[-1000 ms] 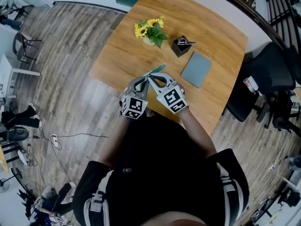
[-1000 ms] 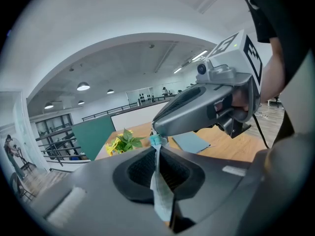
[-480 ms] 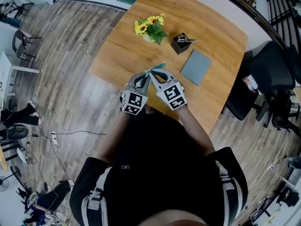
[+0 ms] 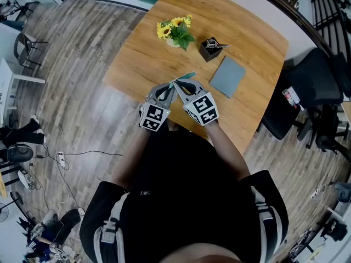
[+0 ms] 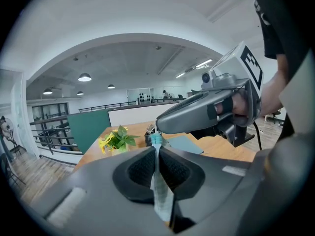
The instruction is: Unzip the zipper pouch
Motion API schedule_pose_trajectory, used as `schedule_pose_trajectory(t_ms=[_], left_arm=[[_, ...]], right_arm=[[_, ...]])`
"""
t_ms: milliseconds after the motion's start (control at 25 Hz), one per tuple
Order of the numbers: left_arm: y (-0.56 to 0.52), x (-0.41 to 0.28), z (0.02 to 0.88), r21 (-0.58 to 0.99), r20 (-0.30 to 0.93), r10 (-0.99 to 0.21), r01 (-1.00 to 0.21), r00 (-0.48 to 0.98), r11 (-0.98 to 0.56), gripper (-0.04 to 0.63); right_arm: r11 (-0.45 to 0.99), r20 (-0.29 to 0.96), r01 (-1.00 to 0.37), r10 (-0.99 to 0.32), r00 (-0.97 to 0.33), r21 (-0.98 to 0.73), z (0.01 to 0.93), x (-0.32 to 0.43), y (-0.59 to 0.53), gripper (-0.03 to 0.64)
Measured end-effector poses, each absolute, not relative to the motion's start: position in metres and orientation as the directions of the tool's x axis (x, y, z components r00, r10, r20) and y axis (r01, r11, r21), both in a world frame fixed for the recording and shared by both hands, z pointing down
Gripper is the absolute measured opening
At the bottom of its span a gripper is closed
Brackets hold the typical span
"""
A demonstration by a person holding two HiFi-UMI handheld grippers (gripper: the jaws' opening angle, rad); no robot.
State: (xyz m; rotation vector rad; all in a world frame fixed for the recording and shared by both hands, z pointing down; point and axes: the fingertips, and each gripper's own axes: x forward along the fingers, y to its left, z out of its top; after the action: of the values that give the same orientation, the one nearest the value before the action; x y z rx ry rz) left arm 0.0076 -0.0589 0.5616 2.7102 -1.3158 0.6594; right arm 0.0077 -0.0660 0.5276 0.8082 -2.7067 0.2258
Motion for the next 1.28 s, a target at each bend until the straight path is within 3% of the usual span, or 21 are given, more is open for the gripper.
schedule_pose_trajectory(t_ms=[1280], left_arm=[[-0.052,0.014,0.556,-0.151,0.399,-0.727,-0.742,0.559,-0.653,0.006]], right_arm=[[0.8,0.334,-0.591,-0.53,-0.779,-0.109,0.534,0.027,-0.074,0.005]])
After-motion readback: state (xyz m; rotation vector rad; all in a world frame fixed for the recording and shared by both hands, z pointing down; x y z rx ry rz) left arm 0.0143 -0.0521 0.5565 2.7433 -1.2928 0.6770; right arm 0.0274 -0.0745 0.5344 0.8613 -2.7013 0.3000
